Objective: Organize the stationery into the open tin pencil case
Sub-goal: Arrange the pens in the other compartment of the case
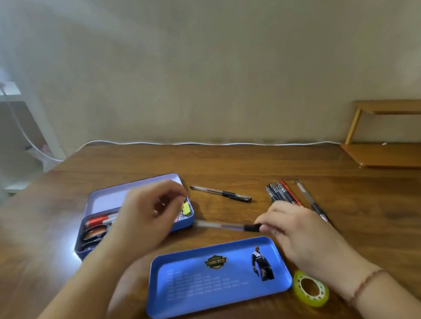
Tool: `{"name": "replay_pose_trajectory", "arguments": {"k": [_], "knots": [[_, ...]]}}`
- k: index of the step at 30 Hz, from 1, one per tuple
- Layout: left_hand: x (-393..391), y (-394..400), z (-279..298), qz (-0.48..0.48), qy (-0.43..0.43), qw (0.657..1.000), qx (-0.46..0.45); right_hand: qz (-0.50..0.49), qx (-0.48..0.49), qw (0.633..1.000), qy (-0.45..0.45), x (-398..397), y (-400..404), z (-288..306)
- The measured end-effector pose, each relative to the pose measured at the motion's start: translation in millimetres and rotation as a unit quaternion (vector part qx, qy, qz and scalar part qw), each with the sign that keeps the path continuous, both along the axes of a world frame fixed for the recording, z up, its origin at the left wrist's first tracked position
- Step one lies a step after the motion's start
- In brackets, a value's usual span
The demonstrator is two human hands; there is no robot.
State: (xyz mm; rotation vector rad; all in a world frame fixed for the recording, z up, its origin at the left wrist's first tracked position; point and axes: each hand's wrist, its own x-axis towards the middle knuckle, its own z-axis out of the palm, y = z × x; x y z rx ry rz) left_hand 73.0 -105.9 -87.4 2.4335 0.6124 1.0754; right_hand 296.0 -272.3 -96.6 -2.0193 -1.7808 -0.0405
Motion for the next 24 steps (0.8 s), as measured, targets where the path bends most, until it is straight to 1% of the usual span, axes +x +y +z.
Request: {"name": "replay_pose_trajectory", "arguments": {"k": [1,2,4,7,9,11,15,18,19,22,24], "knots": [[-6,5,4,0.004,-0.030,1.000,-0.006,0.023,-0.007,1.000,0.002,-5,3,-3],[-9,8,6,-0.004,-0.025,1.000,-0.002,0.040,-0.006,0.999,0.000,-9,6,-6],[-11,10,6,-0.051,0.057,0.997,0.021,0.063,0.004,0.998,-0.019,-15,11,-12],[-5,5,-2,-0.118,0.194,0.973,0.054,0.081,0.017,0.996,-0.038,-19,19,-17],[1,1,-7,-0.135,0.262,0.953,0.070,0.087,0.008,0.996,-0.038,-22,21,-20],[4,-1,-8,-0.148,0.304,0.938,0.076,0.078,0.000,0.996,-0.031,-23,22,-21],[5,1,-9,-0.158,0.324,0.932,0.041,0.053,0.027,0.997,-0.054,-25,21,-23],[4,3,-9,-0.161,0.329,0.930,0.009,0.037,0.022,0.996,-0.073,-27,21,-23],[4,4,-8,-0.164,0.330,0.930,0.000,0.025,0.023,0.997,-0.069,-25,22,-20],[1,4,-7,-0.171,0.333,0.927,-0.025,-0.038,0.014,0.999,-0.016,-11,26,-8],[1,4,-5,-0.176,0.333,0.926,-0.034,-0.077,-0.022,0.996,-0.030,2,38,0]]}}
